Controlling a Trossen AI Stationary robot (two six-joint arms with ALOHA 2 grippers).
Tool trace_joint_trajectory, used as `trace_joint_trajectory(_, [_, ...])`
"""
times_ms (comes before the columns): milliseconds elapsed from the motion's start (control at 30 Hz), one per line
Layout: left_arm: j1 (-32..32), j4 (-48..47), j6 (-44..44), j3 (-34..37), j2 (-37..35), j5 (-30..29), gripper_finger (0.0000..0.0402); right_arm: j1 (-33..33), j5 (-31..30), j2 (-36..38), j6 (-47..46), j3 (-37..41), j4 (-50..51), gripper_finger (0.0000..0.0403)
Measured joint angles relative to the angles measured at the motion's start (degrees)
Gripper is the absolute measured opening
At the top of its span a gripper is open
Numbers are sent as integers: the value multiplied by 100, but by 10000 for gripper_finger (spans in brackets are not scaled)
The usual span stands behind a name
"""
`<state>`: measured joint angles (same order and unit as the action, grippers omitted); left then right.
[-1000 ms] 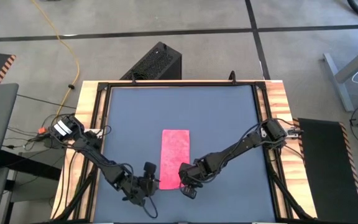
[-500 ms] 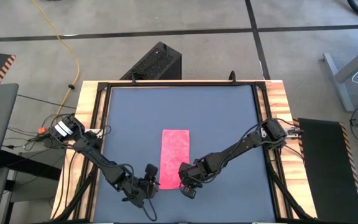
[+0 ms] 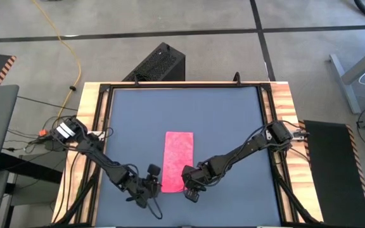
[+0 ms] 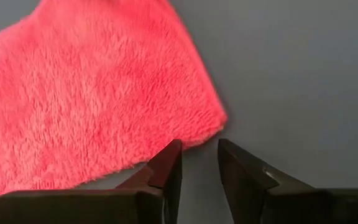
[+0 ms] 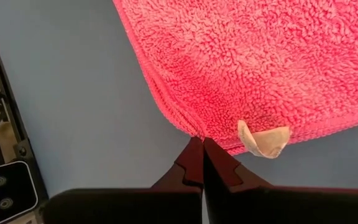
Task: Roll towel
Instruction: Roll the pink towel
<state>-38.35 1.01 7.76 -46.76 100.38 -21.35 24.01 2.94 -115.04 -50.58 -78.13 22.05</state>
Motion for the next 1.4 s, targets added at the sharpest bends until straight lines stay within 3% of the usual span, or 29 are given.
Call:
trace_joint_trajectory(300, [11, 304, -268, 17, 2, -7, 72, 0, 0, 0, -16, 0, -5, 18])
trace_joint_trajectory(733, [48, 357, -261, 17, 2, 152, 71, -7, 0, 0, -3, 0, -27, 18])
trace_joint_trajectory(1000, [-51, 366, -541, -49, 2, -378, 71, -7, -44, 0, -3, 0, -1, 18])
trace_joint_trajectory(1167, [54, 279, -369, -48, 2, 82, 77, -7, -71, 0, 4, -2, -1, 18])
trace_joint_trajectory(1400, [87, 298, -445, -48, 2, 166, 80, -13, -166, 0, 5, -2, -3, 18])
